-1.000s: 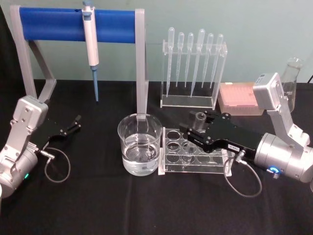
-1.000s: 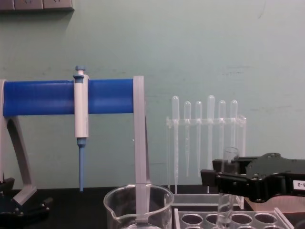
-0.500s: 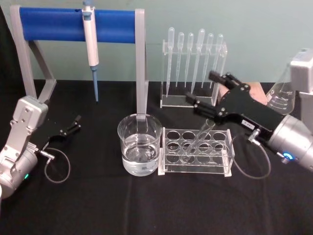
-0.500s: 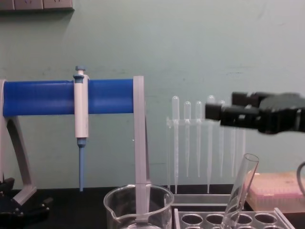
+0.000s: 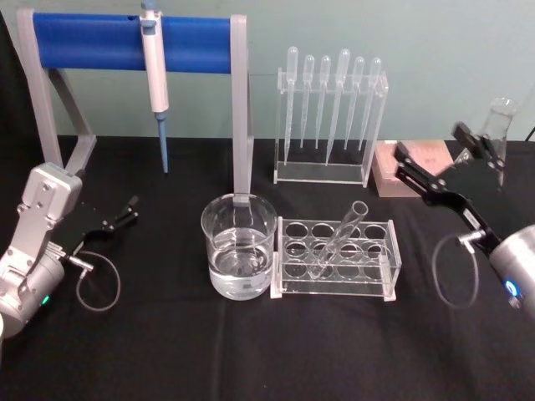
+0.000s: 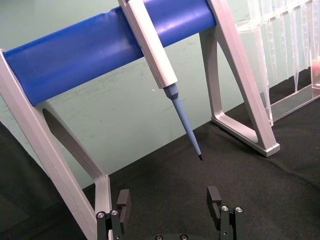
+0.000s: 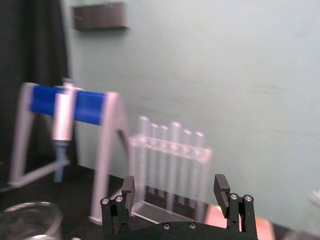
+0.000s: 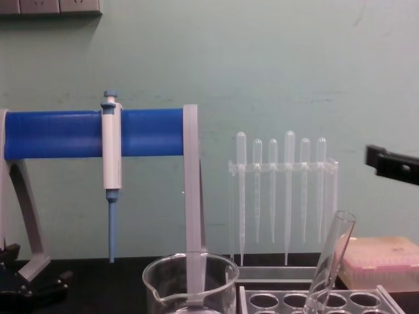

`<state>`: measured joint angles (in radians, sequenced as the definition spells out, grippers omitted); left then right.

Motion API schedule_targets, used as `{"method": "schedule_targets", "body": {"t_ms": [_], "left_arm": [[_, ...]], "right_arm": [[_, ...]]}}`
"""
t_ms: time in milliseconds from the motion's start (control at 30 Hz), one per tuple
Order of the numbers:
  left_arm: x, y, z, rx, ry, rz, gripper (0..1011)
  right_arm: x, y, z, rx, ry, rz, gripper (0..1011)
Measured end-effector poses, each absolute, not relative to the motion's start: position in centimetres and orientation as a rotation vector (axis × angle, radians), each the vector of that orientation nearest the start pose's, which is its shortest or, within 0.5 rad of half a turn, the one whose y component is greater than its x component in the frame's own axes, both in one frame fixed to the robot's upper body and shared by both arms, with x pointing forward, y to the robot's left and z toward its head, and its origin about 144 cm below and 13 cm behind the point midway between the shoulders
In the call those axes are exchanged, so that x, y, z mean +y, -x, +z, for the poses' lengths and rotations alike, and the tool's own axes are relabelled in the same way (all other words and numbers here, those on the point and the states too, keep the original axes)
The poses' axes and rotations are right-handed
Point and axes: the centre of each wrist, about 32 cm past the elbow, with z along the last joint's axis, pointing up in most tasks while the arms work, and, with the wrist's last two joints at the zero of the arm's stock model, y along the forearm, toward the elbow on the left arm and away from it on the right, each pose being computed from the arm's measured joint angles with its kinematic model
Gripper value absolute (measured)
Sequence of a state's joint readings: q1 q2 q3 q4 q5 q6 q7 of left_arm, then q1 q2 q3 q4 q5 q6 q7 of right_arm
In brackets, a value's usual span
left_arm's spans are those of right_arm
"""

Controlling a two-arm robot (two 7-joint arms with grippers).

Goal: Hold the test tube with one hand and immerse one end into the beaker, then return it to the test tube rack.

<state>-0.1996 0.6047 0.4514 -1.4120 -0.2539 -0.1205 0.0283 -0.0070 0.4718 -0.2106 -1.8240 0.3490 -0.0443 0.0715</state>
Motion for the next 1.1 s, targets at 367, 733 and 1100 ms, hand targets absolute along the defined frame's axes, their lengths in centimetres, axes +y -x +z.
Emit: {"method": "schedule_targets", "body": {"t_ms": [367, 733, 1100], "left_arm": [[31.0, -48.9, 114.0, -0.285, -0.304, 1.248, 1000], [31.0, -48.9, 114.0, -0.285, -0.304, 1.248, 1000], [31.0, -48.9, 114.0, -0.285, -0.304, 1.248, 1000]], "right_arm": [[-26.7, -43.7, 118.6, -0.164, -0.005, -1.336, 1000], [-26.7, -43.9, 118.1, -0.168, 0.003, -1.308, 1002], [-26.7, -43.8, 118.2, -0.170, 0.004, -1.311, 1002]]}}
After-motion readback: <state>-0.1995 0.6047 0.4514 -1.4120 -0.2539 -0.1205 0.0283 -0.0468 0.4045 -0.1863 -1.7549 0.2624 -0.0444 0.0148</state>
